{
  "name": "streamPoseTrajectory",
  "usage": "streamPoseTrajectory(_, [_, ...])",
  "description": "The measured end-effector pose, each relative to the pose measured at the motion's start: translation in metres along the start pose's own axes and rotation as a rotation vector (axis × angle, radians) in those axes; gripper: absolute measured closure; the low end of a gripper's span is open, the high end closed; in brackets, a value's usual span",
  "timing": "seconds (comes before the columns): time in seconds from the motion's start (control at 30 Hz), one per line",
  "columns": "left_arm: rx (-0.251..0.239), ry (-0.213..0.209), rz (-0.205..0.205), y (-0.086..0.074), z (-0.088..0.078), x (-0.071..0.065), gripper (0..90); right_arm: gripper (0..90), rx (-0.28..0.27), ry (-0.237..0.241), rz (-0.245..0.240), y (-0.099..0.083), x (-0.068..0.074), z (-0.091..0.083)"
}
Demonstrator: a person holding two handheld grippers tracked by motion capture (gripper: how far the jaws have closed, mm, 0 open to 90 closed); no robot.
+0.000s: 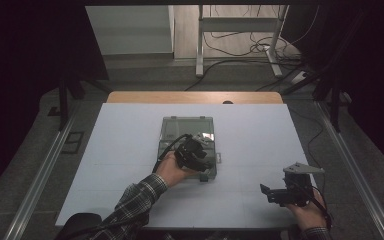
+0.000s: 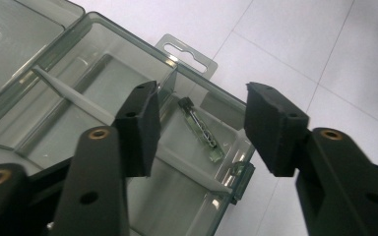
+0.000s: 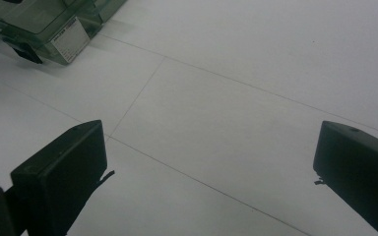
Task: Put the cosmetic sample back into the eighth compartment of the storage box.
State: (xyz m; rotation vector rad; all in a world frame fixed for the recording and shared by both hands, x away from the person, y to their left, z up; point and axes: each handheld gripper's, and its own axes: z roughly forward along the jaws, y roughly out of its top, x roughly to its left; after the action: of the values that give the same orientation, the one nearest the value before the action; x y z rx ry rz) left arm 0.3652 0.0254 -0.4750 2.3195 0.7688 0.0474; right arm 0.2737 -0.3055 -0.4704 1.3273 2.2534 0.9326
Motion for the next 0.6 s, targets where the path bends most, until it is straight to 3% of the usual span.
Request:
streamPoseTrajectory(0.27, [-0.032, -0.016, -0.016, -0.008, -0.008, 0.004, 37.9, 0.0, -0.001, -0.003, -0.001, 0.000, 0.000, 0.000])
streamPoseTrajectory(0.6, [-0.054, 0.002, -0.021, -0.017, -0.024, 0.009, 28.6, 0.0, -0.002, -0.004, -0.002, 0.000, 0.000, 0.000])
